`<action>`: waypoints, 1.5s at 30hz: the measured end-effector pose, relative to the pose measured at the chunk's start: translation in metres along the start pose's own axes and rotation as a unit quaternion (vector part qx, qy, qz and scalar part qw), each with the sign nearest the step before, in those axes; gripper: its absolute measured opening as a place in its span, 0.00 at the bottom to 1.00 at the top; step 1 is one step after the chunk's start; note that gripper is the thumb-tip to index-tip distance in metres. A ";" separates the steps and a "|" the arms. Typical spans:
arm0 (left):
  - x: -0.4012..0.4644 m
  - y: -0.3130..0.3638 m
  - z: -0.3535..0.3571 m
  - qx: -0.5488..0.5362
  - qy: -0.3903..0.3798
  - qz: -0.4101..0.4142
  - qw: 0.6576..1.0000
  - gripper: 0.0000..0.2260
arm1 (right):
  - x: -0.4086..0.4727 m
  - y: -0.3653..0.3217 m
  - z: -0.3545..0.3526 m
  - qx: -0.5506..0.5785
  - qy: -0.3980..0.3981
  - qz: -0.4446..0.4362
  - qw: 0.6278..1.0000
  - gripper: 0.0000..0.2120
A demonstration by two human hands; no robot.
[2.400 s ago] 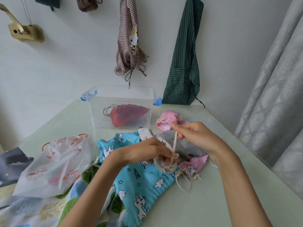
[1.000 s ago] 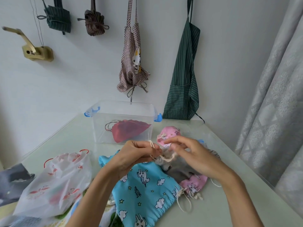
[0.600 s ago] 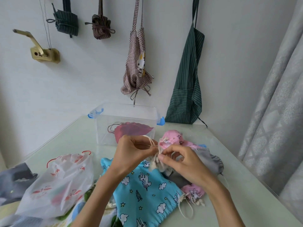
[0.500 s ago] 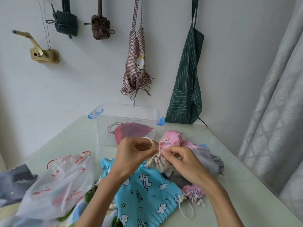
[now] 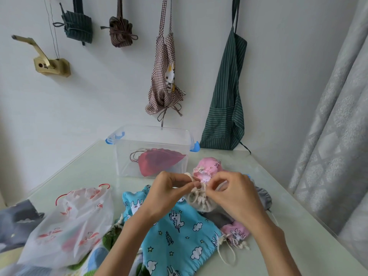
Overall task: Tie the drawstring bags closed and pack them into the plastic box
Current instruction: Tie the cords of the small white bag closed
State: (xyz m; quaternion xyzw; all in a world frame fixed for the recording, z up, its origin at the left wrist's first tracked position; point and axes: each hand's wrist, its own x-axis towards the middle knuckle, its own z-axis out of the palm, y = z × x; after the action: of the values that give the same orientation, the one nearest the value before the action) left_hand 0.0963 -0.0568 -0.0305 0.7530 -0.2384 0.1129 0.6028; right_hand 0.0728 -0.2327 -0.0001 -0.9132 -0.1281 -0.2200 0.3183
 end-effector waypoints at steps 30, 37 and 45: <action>-0.004 0.023 0.012 -0.025 0.037 0.020 0.999 0.16 | 0.005 0.004 0.005 0.552 -0.143 0.083 0.817 0.11; -0.003 0.014 0.012 -0.017 0.063 0.009 0.998 0.11 | 0.005 0.005 0.019 0.468 -0.091 0.118 0.871 0.07; 0.004 0.011 -0.006 -0.057 0.179 -0.036 0.982 0.03 | 0.006 0.014 -0.016 0.251 -0.082 0.067 0.962 0.15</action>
State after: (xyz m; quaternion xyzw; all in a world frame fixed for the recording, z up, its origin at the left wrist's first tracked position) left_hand 0.0953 -0.0542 -0.0178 0.6933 -0.1057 0.2102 0.6811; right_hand 0.0779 -0.2533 0.0065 -0.8253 -0.1432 -0.0837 0.5398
